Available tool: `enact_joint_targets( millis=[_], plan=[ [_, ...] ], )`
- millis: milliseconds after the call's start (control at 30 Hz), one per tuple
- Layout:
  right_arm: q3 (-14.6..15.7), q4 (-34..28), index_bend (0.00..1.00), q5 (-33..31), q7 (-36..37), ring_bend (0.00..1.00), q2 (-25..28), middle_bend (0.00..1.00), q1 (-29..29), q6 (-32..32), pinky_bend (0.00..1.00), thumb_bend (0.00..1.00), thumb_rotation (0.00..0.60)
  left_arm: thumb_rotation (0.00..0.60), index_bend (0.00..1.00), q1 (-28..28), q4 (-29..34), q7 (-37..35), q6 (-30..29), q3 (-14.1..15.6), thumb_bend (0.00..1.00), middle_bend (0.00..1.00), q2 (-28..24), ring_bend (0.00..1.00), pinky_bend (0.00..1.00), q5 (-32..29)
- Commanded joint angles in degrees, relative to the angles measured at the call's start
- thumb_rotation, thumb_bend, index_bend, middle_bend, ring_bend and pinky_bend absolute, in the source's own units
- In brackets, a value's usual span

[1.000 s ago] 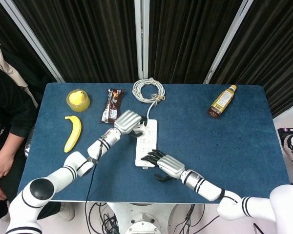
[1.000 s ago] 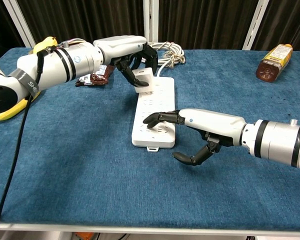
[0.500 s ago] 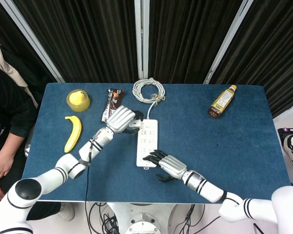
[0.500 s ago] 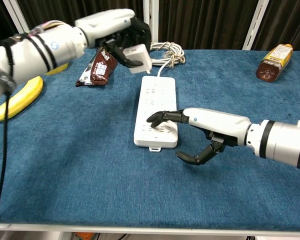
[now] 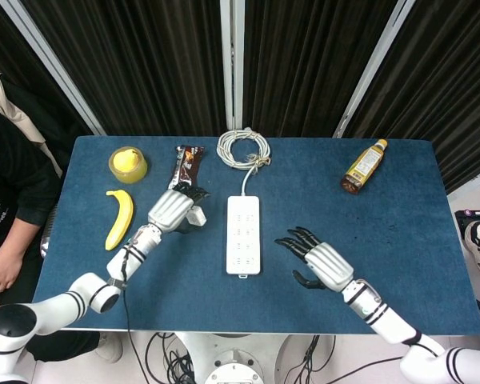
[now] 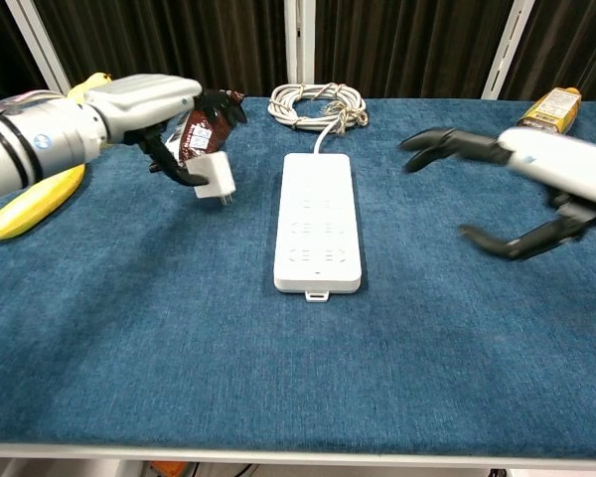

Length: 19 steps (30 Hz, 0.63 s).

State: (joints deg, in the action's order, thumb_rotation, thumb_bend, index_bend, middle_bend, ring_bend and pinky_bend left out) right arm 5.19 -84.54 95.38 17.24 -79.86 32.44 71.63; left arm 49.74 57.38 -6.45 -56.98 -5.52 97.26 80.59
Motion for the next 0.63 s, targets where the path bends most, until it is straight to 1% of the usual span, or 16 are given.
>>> enact_joint_targets(
  millis=[33,133,233,300,433,533,633],
  plan=[
    [0.3,-3.8,0.07,-1.7,-4.4,0.00,5.9,0.14,-4.0,3.5,0.00,0.37,0.600,0.600,0.14,-5.4,6.5,2.0,-5.8,-1.3,0.09,0.13,-5.6,0.04,0.10,-2.7],
    [0.5,-6.4,0.01,-4.1,-8.0,0.00,10.1,0.11,-7.0,5.5,0.00,0.33,0.600,0.600,0.14,-10.8,12.6,3.6,-10.8,-1.4,0.08,0.13,-11.9,0.04,0.10,-5.0],
    [0.6,-7.6,0.00,-6.2,-9.9,0.00,12.9,0.10,-10.3,8.1,0.00,0.31,0.600,0.600,0.14,-17.0,17.6,5.2,-16.2,-0.7,0.08,0.13,-17.3,0.04,0.09,-7.2],
    [0.7,-7.9,0.00,-7.2,-10.1,0.00,14.0,0.09,-12.6,10.2,0.00,0.30,0.600,0.600,0.14,-21.2,20.8,6.2,-19.5,0.3,0.08,0.13,-20.5,0.04,0.07,-8.5],
    [0.8,-8.0,0.00,-8.0,-9.7,0.00,15.0,0.09,-16.7,14.1,0.00,0.30,0.600,0.600,0.14,-28.4,26.0,8.7,-25.8,3.0,0.08,0.14,-25.5,0.04,0.06,-8.9],
    [0.9,-7.8,0.00,-7.8,-9.0,0.00,15.1,0.09,-19.5,16.9,0.00,0.31,0.600,0.600,0.14,-33.3,29.5,10.3,-30.4,5.0,0.08,0.14,-28.0,0.04,0.06,-8.6],
    [1.0,-7.6,0.00,-6.7,-7.4,0.00,15.1,0.09,-21.5,19.0,0.00,0.31,0.600,0.600,0.14,-37.2,32.0,10.9,-34.2,6.4,0.08,0.14,-29.3,0.04,0.05,-7.6]
  ],
)
